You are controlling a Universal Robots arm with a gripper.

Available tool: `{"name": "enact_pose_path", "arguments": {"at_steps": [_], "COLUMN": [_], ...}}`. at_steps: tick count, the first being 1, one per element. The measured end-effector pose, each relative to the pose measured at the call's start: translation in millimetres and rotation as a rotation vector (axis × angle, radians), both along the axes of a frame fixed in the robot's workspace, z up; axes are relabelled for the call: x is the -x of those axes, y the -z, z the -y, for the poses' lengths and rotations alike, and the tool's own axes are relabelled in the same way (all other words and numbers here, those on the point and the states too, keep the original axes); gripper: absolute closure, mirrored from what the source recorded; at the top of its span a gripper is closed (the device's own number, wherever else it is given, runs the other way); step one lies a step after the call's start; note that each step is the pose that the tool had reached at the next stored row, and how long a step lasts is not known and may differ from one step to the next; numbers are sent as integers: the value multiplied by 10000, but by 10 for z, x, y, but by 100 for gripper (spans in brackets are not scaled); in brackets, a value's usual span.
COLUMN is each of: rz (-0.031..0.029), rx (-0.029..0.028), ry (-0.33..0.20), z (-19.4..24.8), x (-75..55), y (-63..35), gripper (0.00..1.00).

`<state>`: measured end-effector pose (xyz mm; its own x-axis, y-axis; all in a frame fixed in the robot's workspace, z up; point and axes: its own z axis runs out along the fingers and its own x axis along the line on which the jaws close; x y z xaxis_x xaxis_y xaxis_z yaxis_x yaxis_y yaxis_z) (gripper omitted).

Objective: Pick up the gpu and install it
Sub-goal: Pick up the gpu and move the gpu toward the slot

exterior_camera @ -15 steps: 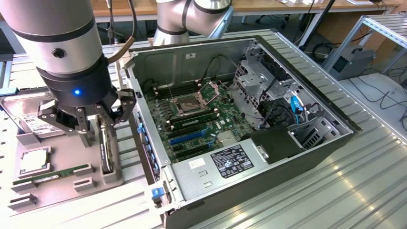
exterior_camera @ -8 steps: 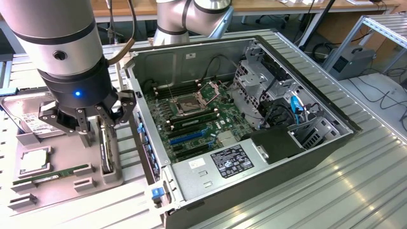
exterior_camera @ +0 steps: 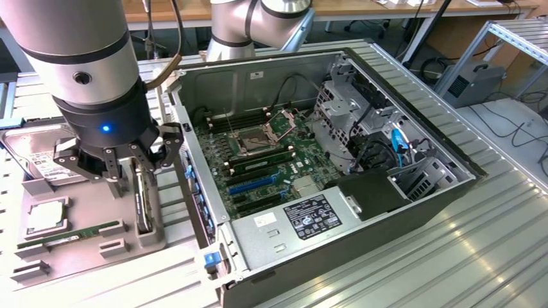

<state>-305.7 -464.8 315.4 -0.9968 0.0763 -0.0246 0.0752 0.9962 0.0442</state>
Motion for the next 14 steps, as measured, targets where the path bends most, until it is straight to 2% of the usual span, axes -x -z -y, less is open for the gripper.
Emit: {"name": "enact_pose_path", "arguments": {"at_steps": [14], "rz": [0], "rx": [54], "ry": [-1], "z": [-155], "x": [0], "y": [26], "gripper": [58]}}
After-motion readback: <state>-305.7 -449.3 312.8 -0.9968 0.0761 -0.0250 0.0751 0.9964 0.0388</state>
